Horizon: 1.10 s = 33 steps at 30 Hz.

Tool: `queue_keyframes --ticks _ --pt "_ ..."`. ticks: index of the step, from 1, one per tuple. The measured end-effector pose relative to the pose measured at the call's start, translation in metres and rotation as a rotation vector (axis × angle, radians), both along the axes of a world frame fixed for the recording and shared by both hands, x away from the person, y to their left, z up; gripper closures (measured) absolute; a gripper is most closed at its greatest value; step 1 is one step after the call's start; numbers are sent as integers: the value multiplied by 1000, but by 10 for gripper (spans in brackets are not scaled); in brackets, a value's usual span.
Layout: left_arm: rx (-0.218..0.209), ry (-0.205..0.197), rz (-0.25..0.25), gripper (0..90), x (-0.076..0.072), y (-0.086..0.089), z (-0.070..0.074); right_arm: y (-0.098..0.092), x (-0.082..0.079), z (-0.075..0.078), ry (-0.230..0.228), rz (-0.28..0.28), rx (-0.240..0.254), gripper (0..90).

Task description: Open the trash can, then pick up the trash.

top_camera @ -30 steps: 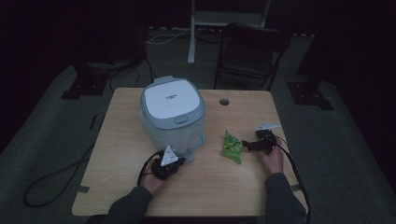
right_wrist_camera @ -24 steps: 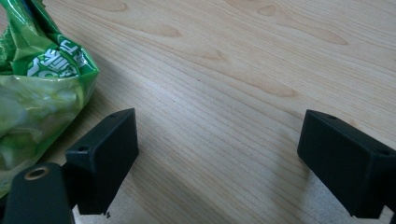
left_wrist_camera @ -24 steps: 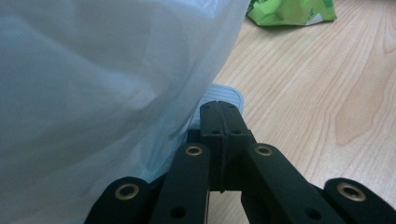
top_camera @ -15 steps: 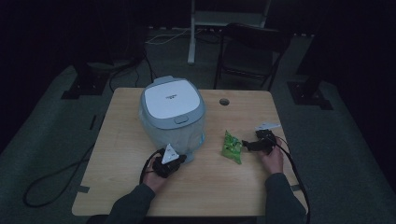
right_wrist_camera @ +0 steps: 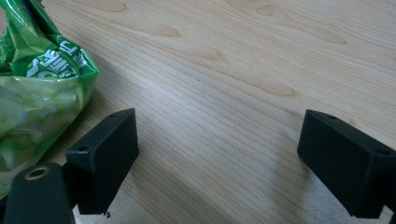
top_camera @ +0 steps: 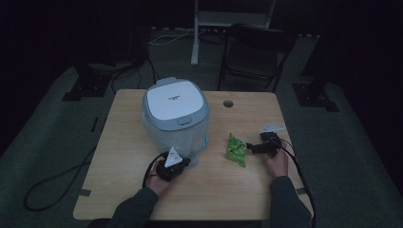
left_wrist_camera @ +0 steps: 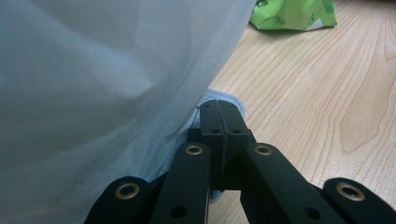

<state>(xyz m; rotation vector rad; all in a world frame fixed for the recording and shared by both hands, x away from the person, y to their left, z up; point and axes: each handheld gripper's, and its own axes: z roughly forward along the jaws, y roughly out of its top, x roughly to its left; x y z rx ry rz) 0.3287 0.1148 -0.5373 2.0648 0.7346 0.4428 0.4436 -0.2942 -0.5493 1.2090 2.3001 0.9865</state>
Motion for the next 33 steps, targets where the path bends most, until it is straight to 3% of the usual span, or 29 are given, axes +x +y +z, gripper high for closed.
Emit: queue_keyframes --ticks 11,31,32,33 --pt "59 12 5 900 1 -6 -5 0 0 0 0 -5 1 119" --pt "53 24 9 900 1 -6 -5 2 -5 0 -6 -40 4 150" --pt "52 25 9 900 1 -6 -5 2 -5 0 -6 -43 4 157" --pt "52 25 9 900 1 -6 -5 2 -7 1 -14 -74 9 241"
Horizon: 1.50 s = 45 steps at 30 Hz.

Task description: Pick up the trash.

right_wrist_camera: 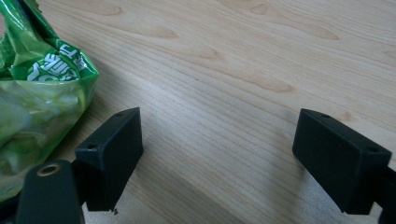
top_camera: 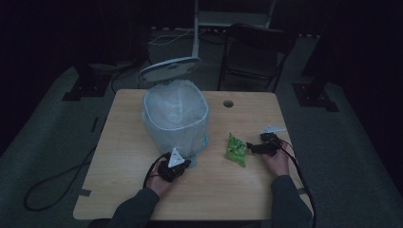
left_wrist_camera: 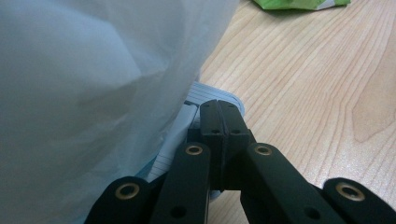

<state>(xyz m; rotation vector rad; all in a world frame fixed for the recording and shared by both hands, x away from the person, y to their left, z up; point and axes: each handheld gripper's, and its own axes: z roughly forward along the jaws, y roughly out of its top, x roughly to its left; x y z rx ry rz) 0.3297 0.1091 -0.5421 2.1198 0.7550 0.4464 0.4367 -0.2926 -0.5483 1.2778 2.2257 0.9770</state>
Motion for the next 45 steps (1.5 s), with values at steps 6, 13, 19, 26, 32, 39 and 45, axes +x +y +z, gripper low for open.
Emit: queue_keyframes --ticks 6,13,19,26,32,39,45 --pt "-3 4 -1 900 0 0 0 -1 -4 3 13 -26 -8 296" --pt "-6 7 -3 900 0 0 0 -1 -7 9 44 -65 -24 548" --pt "-6 8 -4 900 0 0 0 3 -10 15 23 -47 -48 605" --pt "-6 9 -5 900 0 0 0 11 -15 36 -14 5 -31 665" --pt "-7 10 -6 900 0 0 0 21 -19 49 -27 65 -12 688" --pt "-8 11 -7 900 0 0 0 32 -18 65 -56 119 2 686" --pt "-8 11 -7 900 0 1 0 43 -17 73 -56 160 -8 682"
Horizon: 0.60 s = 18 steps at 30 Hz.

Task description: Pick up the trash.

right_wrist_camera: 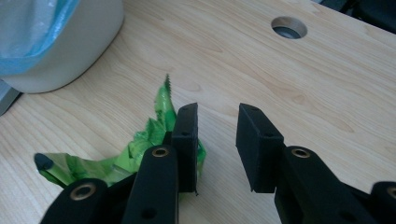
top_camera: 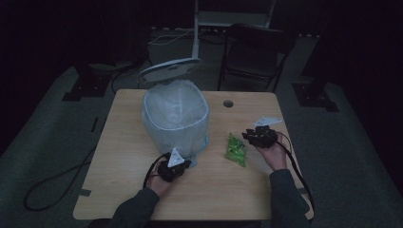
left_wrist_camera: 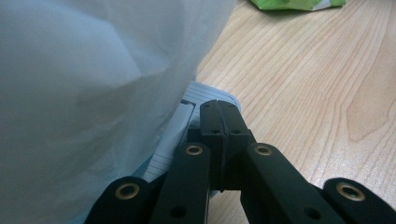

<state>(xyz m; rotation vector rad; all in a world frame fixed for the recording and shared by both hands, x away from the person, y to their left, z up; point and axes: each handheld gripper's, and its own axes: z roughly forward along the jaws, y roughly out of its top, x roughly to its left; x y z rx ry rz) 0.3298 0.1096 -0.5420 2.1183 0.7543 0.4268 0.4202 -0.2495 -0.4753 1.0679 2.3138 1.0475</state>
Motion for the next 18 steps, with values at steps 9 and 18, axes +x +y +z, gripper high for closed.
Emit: queue_keyframes --ticks 9,18 --pt "0 0 0 900 0 0 0 14 5 2 14 40 -1 671" --pt "0 1 -1 900 0 0 0 25 14 -1 37 66 -6 643"
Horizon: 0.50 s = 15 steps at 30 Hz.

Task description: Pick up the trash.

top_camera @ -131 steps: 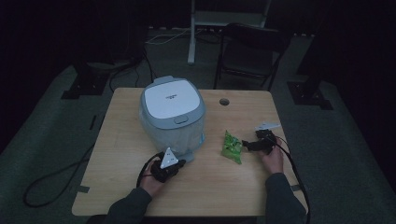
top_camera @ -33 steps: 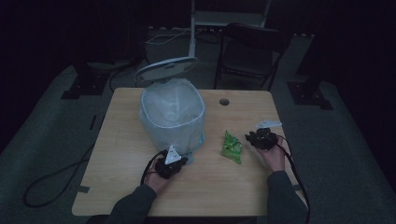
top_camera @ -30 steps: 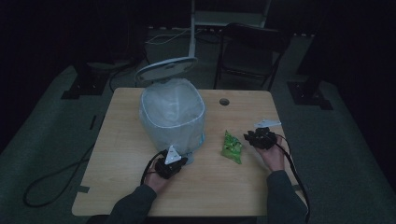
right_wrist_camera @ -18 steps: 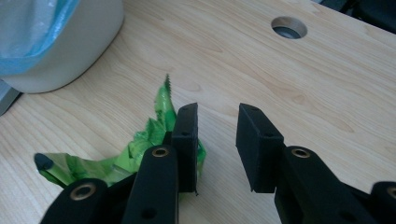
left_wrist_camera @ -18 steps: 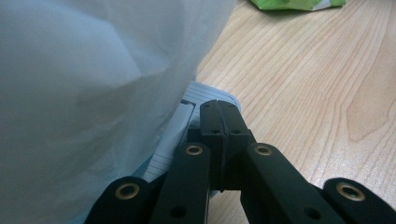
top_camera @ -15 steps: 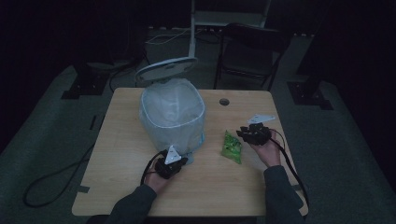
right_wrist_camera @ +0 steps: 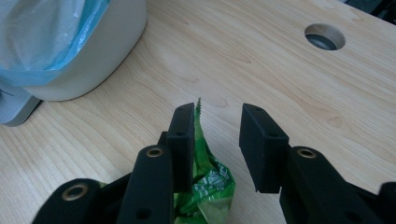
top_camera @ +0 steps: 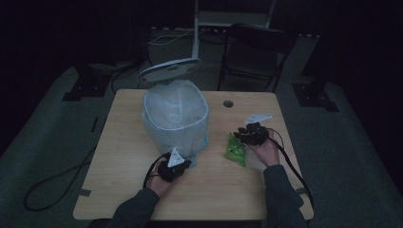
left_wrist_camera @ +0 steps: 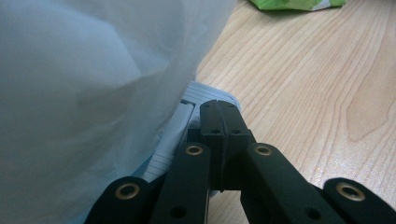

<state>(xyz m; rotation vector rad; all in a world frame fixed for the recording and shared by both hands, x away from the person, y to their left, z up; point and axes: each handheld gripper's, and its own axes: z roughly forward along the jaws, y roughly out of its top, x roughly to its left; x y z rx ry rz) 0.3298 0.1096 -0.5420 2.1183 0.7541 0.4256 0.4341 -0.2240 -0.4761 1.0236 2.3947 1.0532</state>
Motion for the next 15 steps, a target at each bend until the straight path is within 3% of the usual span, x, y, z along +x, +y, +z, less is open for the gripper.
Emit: queue_keyframes --ticks 9,14,15 --pt "0 1 0 900 0 0 0 7 9 -3 22 10 -33 608" --pt "0 1 0 900 0 0 0 11 10 -7 48 31 -45 607" --pt "0 1 0 900 0 0 0 14 11 -12 68 44 -66 607"
